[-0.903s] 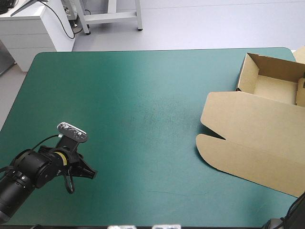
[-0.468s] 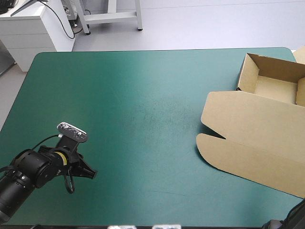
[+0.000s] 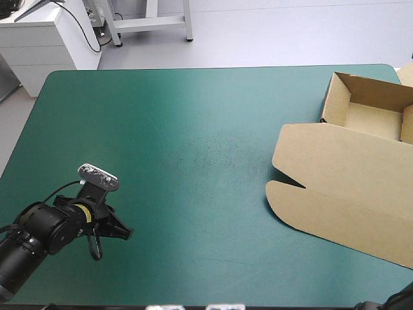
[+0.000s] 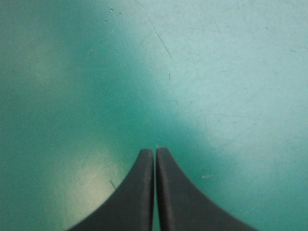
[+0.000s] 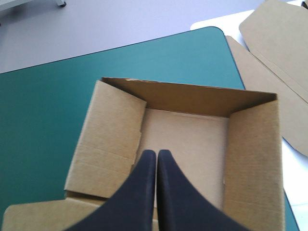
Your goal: Fold the box
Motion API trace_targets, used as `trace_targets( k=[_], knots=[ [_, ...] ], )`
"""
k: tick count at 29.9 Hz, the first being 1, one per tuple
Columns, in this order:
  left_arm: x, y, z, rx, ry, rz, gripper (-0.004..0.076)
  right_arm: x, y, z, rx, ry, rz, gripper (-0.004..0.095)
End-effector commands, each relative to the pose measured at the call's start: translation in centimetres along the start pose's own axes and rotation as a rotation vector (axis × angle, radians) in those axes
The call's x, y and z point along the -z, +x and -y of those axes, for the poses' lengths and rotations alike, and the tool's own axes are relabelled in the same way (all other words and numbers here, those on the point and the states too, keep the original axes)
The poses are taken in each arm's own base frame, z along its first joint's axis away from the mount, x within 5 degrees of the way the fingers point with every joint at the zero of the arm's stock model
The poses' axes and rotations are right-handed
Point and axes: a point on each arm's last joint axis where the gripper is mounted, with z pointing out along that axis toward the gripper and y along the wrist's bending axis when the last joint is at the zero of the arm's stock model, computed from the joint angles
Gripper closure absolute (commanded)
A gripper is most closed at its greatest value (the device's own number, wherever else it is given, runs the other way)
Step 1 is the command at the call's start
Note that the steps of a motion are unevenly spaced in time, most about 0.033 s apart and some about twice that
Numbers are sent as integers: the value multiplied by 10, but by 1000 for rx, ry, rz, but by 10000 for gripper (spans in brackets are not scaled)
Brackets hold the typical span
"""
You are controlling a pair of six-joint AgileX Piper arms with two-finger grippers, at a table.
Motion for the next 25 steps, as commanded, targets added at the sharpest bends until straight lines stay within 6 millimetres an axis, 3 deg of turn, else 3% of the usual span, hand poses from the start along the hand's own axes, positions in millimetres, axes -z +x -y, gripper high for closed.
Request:
trace_targets(
  k=[1,8,13,18,25],
  knots=[
    [8,-10,1,19,18,93,731,41,2,-51,110,-98,74,927],
    [8,-10,2,21,20,92,731,48,58,-118,345,-254,-62,927],
    [8,-10,2,19,20,94,731,61,110,-145,416,-347,-112,927],
    [8,-11,3,27,31,100,731,61,163,-152,469,-392,-142,927],
    [8,-9,3,35,41,84,731,66,226,-135,493,-365,-189,927]
  ],
)
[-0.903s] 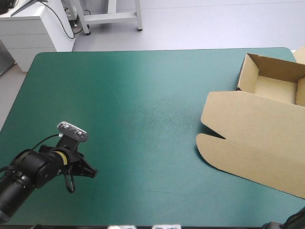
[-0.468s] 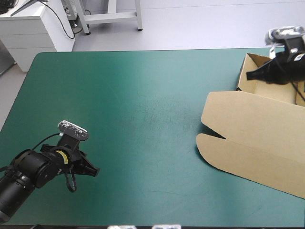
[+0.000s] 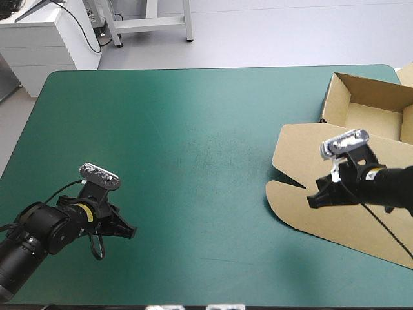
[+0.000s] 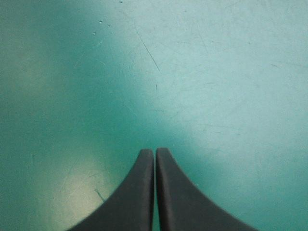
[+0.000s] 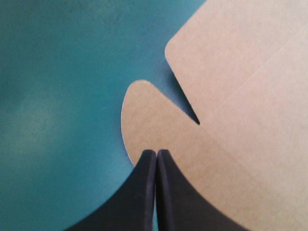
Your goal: Fold the box
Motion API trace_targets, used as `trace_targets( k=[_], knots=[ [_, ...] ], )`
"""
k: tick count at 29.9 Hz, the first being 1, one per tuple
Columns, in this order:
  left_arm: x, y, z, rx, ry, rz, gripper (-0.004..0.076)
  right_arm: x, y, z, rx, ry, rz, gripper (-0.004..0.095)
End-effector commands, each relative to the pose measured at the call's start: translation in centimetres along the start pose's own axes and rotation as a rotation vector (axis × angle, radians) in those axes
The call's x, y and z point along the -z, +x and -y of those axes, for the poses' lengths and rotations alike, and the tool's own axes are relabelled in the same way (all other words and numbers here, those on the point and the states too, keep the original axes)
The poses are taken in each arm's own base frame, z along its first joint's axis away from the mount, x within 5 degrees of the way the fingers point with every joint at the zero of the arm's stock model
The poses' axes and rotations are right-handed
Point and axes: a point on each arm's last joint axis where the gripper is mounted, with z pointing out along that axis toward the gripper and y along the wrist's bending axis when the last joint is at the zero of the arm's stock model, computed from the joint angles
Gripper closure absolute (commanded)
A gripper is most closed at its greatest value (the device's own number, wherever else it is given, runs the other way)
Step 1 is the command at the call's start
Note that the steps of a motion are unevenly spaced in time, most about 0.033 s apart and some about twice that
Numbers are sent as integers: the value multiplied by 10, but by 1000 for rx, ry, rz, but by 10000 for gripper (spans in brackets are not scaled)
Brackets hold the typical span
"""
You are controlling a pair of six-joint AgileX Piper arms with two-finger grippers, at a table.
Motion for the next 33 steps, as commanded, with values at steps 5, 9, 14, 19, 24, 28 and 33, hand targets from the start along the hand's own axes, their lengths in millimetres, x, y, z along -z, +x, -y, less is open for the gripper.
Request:
trace_targets(
  k=[5,9,14,19,24,28,33],
  knots=[
    [8,-2,1,2,7,6,731,14,39,-12,57,95,123,927],
    [14,-2,3,23,34,88,731,18,61,-18,105,143,198,927],
    [19,11,3,33,47,162,731,18,81,-23,109,167,249,927],
    [16,37,4,32,46,130,731,12,102,-27,107,159,229,927],
    [9,60,5,29,43,113,731,-3,120,-27,80,142,185,927],
    [5,67,5,28,43,90,731,-10,126,-27,47,132,165,928],
    [5,68,5,28,42,81,731,-10,126,-27,45,133,165,928]
  ],
)
